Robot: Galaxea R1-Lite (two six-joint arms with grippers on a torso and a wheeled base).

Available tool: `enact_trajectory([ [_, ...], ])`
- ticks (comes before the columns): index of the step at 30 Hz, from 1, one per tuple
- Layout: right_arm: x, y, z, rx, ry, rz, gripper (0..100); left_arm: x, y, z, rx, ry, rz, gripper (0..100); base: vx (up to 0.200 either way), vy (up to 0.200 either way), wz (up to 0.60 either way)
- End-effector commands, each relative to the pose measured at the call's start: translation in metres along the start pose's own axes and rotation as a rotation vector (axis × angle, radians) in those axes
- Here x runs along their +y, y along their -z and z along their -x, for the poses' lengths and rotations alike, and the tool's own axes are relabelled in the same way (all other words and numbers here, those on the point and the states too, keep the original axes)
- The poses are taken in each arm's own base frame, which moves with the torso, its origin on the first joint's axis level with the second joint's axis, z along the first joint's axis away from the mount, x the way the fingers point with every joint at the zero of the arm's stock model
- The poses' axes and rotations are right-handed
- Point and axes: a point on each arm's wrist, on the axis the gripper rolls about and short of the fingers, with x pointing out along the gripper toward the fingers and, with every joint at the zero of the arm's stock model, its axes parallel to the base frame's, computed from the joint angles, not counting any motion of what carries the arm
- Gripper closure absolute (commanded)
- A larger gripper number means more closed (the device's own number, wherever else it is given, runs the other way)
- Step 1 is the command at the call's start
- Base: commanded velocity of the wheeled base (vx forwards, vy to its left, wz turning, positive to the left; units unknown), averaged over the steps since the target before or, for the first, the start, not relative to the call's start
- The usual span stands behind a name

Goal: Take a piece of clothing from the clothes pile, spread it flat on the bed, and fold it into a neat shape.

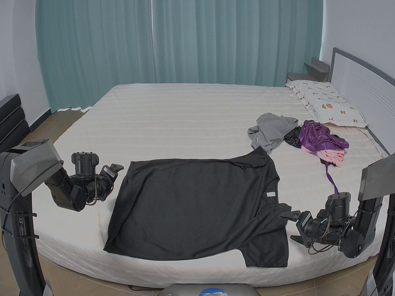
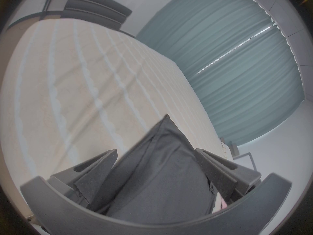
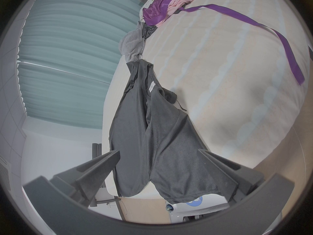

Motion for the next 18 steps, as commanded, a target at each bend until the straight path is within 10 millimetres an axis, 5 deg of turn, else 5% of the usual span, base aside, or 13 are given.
enact_trajectory([
  [1,-0.002,0.001,-0.001,0.002,0.001,0.000,0,-0.007,0.000,-0.019,0.012,0.023,-0.016,0,0.000,0.000,0.00],
  [14,-0.011,0.010,-0.001,-0.025,-0.024,0.041,0,-0.035,-0.001,-0.108,0.032,0.032,-0.088,0,0.000,0.000,0.00],
  [18,-0.011,0.010,-0.001,-0.025,-0.024,0.040,0,-0.038,-0.006,-0.120,-0.011,0.025,-0.087,0,0.000,0.000,0.00],
])
